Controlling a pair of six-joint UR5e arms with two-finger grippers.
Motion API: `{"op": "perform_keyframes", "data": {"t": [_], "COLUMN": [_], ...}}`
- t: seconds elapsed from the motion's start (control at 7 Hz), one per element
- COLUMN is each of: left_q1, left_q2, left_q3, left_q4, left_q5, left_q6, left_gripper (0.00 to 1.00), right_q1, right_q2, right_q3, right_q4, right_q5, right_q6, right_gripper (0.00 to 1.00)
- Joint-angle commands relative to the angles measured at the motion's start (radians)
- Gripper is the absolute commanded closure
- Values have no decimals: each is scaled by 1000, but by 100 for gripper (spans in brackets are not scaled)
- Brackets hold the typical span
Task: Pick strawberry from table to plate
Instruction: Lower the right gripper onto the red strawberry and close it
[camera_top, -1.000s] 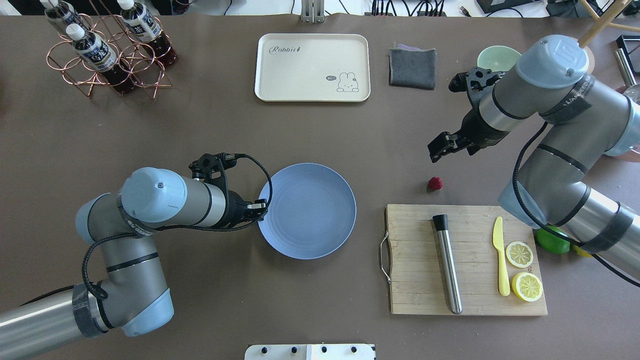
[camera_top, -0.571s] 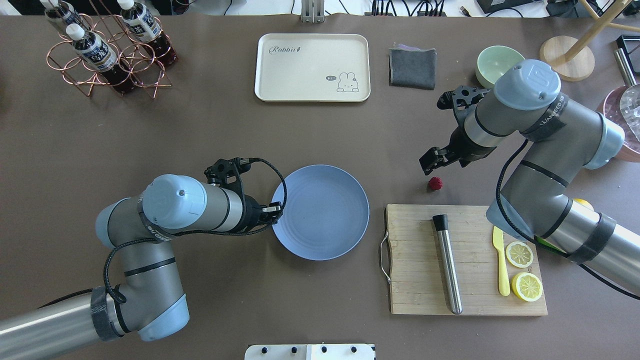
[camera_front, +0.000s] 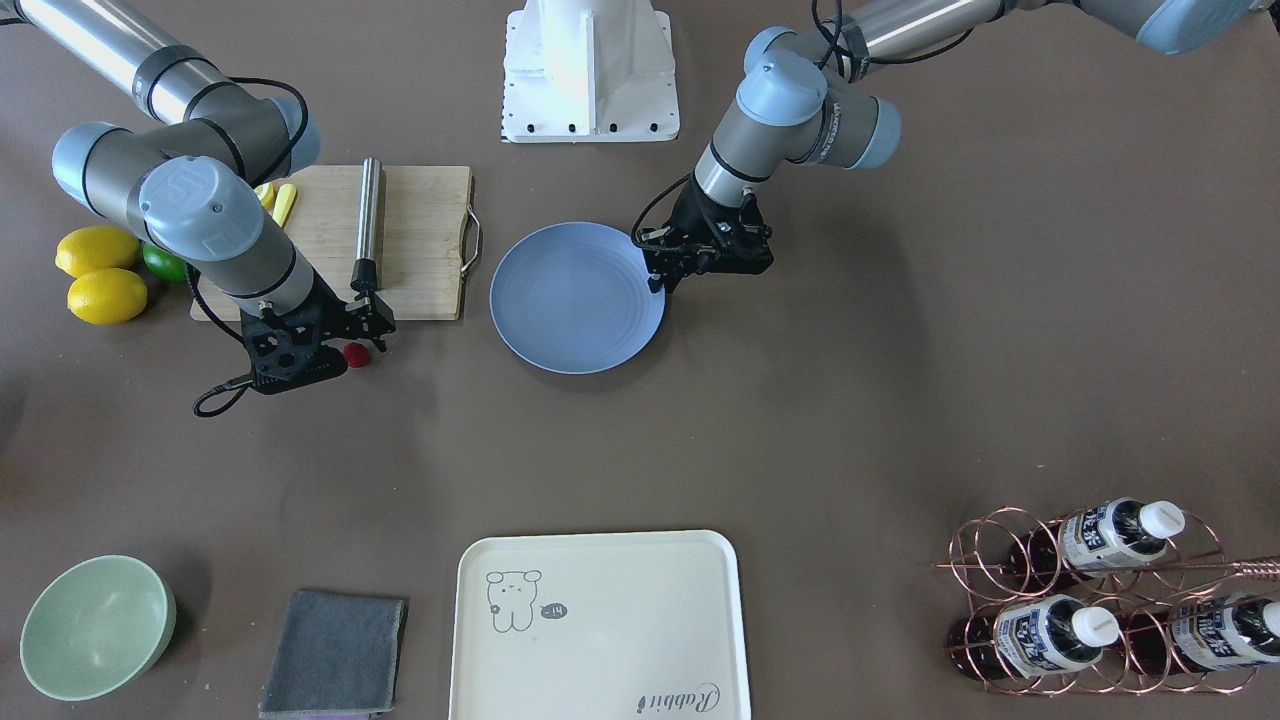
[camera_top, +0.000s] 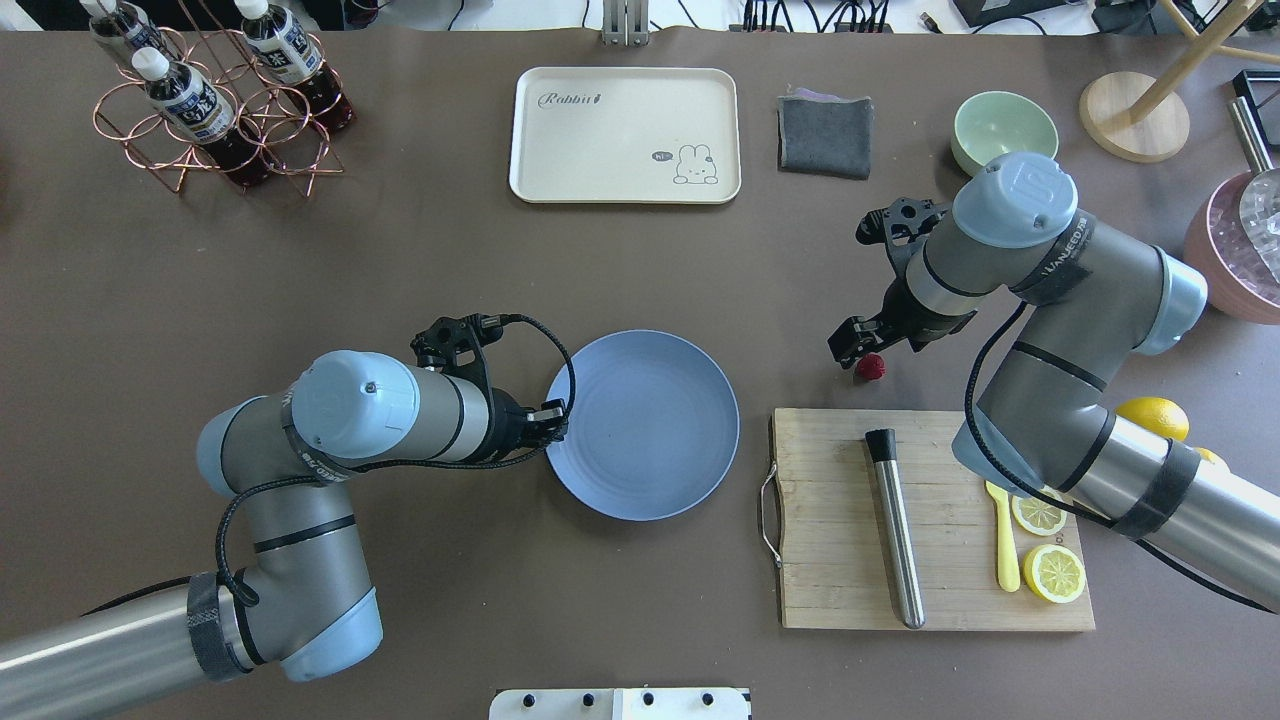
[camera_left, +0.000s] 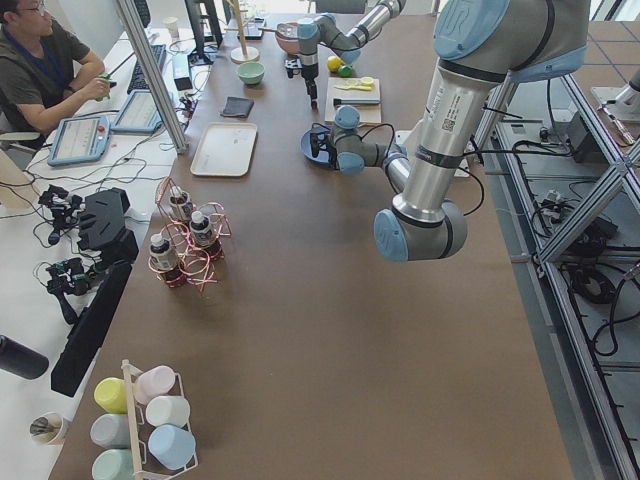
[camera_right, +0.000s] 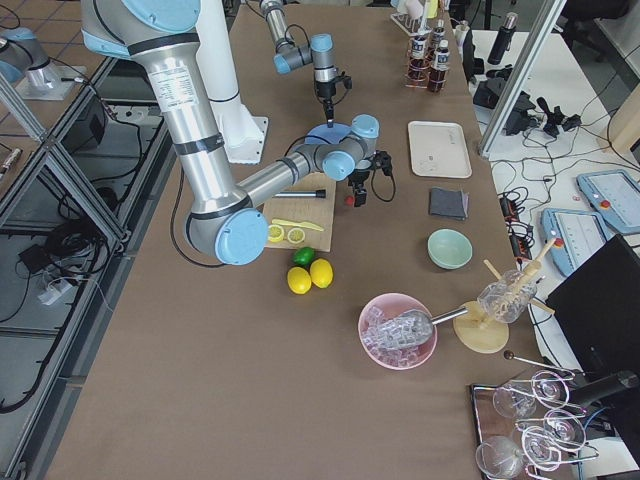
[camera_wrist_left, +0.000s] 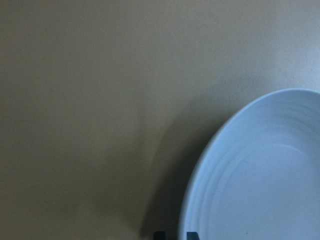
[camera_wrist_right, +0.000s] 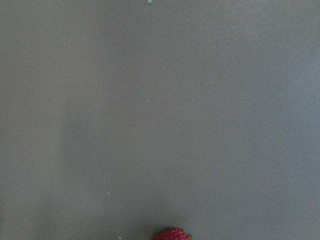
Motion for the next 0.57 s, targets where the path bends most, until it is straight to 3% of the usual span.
{"op": "perform_keyframes", "data": {"t": [0.0,0.14,0.29,0.43], "left_q1": [0,0,0,0], "left_q2": [1,1,1,2], "left_q3": [-1,-1,-1,-1], "left_q4": [0,0,0,0], "left_q5": [8,12,32,32], "left_q6": [0,0,0,0], "left_gripper": [28,29,29,29], "right_q1": [-7,-8,-10,-10], "right_q2": [1,1,-1,-1], "right_q3": [-8,-9,-9,-9], "right_q4": [0,0,0,0], "right_q5": [-1,-1,0,0], "right_q6": [1,1,1,-1], "right_gripper": [19,31,48,79]}}
